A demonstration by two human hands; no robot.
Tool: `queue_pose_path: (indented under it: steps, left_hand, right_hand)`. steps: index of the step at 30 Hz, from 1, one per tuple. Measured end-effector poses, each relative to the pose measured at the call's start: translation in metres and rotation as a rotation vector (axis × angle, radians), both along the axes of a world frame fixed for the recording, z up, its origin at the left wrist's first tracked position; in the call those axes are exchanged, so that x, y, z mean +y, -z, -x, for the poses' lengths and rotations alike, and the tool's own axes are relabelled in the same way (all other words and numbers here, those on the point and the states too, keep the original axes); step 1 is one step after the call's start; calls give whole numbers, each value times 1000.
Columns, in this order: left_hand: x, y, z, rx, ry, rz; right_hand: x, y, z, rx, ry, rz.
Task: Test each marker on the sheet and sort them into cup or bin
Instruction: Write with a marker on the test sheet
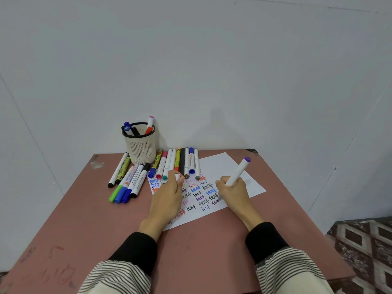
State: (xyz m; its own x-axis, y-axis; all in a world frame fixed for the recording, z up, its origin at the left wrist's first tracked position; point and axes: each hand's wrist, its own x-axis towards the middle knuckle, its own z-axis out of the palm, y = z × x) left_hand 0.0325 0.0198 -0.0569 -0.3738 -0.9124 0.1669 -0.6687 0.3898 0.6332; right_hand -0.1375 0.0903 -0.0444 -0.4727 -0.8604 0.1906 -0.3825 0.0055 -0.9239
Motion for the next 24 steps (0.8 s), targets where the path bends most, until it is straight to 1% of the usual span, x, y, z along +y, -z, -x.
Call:
queue_pose_path:
  steps: [3,9,14,18,24]
  left_hand:
    - [-1,0,0,-2,-9,-3]
    - [0,0,0,5,9,2]
    - [1,0,0,9,13,0]
    - [0,0,0,3,8,-3]
    - [-1,0,1,5,-4,0]
  right_hand:
    - [-1,1,1,-29,34,7]
    - [-5,5,3,-14,29,-65]
    - [-3,4,5,-42,50,-36]
    - [-4,4,4,-27,32,-33]
    - [-5,7,6,-38,67,-30]
